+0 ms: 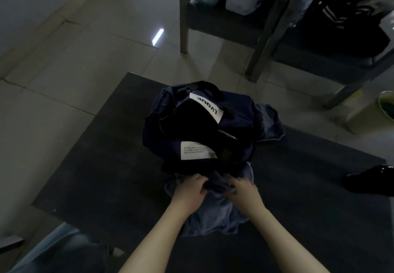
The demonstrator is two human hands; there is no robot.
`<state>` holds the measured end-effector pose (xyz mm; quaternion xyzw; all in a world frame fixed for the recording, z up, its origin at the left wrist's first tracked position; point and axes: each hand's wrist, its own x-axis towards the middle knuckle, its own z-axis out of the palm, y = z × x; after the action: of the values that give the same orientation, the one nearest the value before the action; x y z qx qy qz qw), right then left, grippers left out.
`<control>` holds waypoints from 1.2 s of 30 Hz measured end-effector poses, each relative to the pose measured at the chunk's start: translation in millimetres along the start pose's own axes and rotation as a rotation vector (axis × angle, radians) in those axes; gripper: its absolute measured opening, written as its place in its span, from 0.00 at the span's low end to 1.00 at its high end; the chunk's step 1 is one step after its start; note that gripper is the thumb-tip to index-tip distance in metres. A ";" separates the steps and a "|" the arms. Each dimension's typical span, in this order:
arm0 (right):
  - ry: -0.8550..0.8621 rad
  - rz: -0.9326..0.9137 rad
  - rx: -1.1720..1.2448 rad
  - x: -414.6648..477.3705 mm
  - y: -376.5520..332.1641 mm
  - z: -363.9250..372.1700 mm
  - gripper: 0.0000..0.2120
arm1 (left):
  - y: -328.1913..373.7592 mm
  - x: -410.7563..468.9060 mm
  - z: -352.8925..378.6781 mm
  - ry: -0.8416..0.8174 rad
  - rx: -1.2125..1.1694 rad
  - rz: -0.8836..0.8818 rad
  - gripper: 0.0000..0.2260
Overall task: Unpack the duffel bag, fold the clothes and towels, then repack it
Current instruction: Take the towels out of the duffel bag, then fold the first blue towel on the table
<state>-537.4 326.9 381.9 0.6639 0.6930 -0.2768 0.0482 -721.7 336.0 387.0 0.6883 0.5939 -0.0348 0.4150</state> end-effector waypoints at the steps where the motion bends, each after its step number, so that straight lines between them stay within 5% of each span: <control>1: 0.025 0.005 0.019 -1.4 5.8 5.7 0.06 | -1.9 1.3 6.0 0.002 -0.010 -0.014 0.20; 9: 0.153 -0.095 0.325 -42.3 31.3 11.6 0.11 | 5.7 -6.8 43.9 0.070 -0.010 -0.119 0.19; 19: 0.127 -0.100 0.589 -123.1 113.0 4.8 0.12 | 24.9 -27.7 95.2 0.392 0.088 -0.212 0.21; 26: 0.167 -0.014 0.658 -164.3 161.1 11.7 0.13 | 70.2 -40.2 107.3 0.404 0.188 -0.171 0.09; 31: 0.243 0.212 0.694 -195.1 189.0 -2.4 0.10 | 113.6 -79.5 124.5 0.161 -0.259 -0.100 0.08; 36: 0.267 0.455 0.615 -200.9 221.3 -14.8 0.09 | 143.6 -75.4 141.9 0.012 -0.326 -0.073 0.06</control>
<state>-300.6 146.2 410.9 0.8139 0.4134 -0.3650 -0.1831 -559.0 196.7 411.3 0.5901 0.6186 0.0512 0.5162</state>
